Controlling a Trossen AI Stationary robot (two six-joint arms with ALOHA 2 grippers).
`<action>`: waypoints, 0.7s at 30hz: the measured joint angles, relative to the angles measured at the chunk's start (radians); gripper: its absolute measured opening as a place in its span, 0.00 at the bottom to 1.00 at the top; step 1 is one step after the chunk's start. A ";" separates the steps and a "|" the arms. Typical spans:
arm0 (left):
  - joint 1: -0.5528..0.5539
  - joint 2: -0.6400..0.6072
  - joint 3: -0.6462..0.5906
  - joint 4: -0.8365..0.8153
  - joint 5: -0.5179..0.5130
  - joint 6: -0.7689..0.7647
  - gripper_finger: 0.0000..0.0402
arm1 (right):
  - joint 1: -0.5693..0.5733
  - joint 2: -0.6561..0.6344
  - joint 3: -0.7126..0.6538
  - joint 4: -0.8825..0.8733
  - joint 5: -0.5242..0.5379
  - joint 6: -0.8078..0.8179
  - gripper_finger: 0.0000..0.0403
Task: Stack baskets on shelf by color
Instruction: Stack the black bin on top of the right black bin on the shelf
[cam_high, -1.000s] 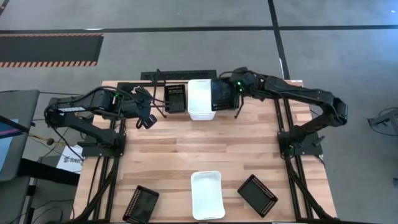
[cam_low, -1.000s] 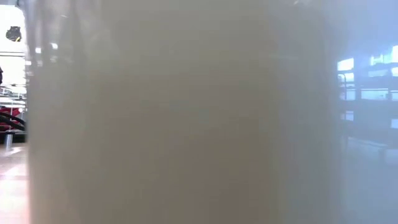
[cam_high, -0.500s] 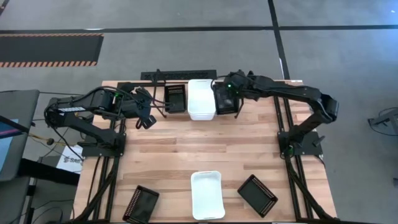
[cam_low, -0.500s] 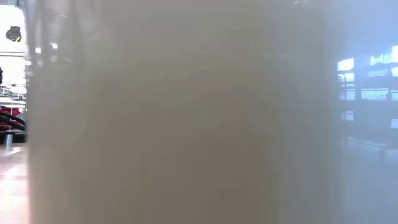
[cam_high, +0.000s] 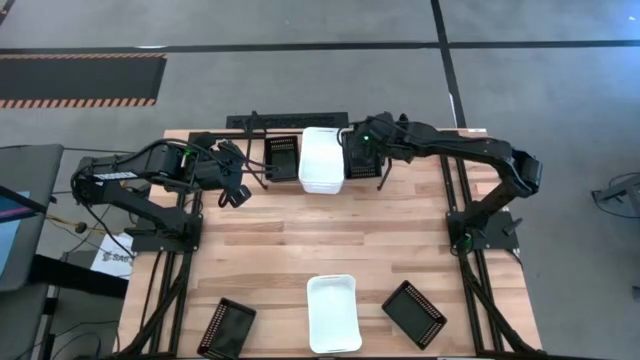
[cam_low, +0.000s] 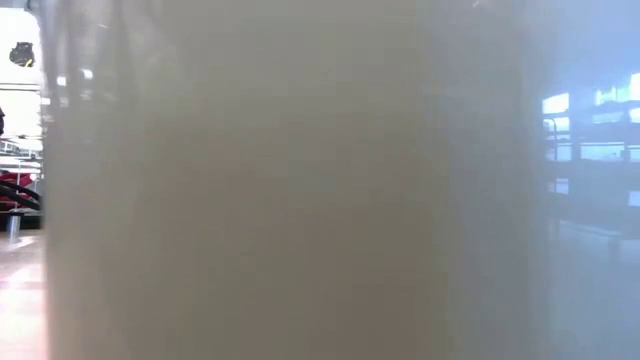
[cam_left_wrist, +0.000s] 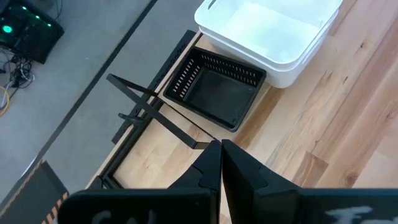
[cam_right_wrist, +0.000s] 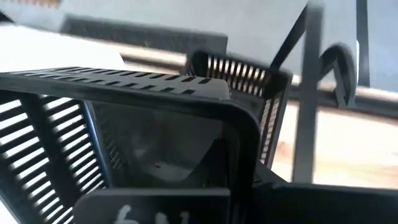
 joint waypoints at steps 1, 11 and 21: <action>0.000 0.000 0.000 0.000 0.000 0.000 0.00 | 0.003 -0.010 0.000 0.007 0.011 0.000 0.00; 0.000 0.000 0.000 0.000 0.000 0.015 0.00 | -0.006 -0.048 0.000 0.012 0.110 -0.016 0.00; 0.000 0.000 0.000 0.000 0.000 0.015 0.00 | -0.006 0.055 0.000 0.015 0.170 -0.016 0.00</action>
